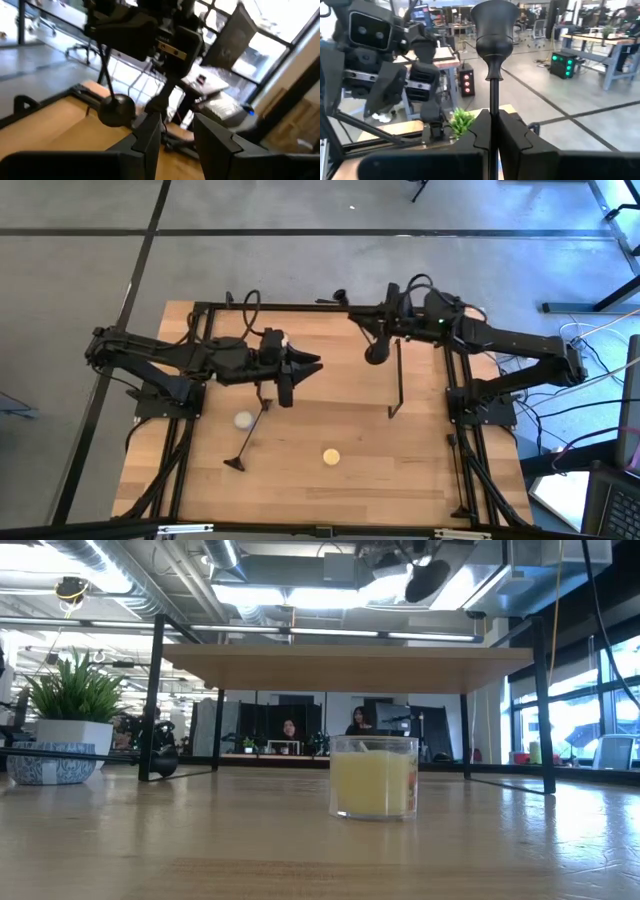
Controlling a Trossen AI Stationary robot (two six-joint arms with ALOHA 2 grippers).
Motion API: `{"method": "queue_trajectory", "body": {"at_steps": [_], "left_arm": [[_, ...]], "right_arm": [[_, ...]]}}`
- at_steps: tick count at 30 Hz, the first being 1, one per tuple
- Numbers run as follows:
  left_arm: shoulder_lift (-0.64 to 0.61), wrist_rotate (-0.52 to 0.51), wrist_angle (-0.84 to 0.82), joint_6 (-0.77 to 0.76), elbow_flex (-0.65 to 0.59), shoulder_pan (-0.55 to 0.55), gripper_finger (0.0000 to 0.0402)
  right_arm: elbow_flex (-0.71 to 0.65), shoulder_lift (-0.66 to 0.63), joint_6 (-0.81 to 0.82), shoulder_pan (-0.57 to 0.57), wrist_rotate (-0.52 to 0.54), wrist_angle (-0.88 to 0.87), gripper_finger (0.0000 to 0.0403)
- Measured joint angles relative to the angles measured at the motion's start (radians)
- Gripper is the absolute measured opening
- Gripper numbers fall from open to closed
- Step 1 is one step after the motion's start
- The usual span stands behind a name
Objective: Pick & Place candle stick holders
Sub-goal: Put the middle black candle holder on the shelf
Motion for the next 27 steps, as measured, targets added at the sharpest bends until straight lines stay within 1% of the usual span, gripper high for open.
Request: {"method": "queue_trajectory", "body": {"at_steps": [3, 6, 8, 12, 14, 18, 21, 25, 27], "left_arm": [[-0.001, -0.060, 0.011, 0.004, 0.000, 0.002, 0.0111], [-0.001, -0.120, 0.022, 0.007, 0.000, 0.016, 0.0111], [0.000, -0.148, 0.022, -0.010, 0.000, 0.028, 0.0111], [0.028, -0.168, 0.059, -0.022, -0.001, 0.059, 0.0111], [0.053, -0.169, 0.121, -0.023, 0.000, 0.080, 0.0111], [0.113, -0.162, 0.203, -0.015, 0.000, 0.113, 0.0111], [0.165, -0.142, 0.236, -0.067, 0.000, 0.125, 0.0111], [0.222, -0.029, 0.245, -0.180, 0.000, 0.142, 0.0111], [0.243, 0.016, 0.244, -0.242, 0.000, 0.147, 0.0111]], "right_arm": [[-0.035, -0.052, 0.021, -0.020, -0.003, 0.035, 0.0014], [-0.097, -0.111, 0.060, -0.046, -0.011, 0.105, 0.0014], [-0.151, -0.156, 0.109, -0.066, -0.029, 0.218, 0.0014], [-0.295, -0.239, 0.276, -0.108, -0.094, 0.482, 0.0014], [-0.365, -0.272, 0.335, -0.118, -0.116, 0.576, 0.0014], [-0.490, -0.346, 0.336, -0.127, -0.111, 0.618, 0.0014], [-0.572, -0.373, 0.297, -0.128, -0.093, 0.673, 0.0014], [-0.665, -0.382, 0.215, -0.128, -0.093, 0.879, 0.0014], [-0.702, -0.378, 0.172, -0.129, -0.086, 0.936, 0.0014]]}}
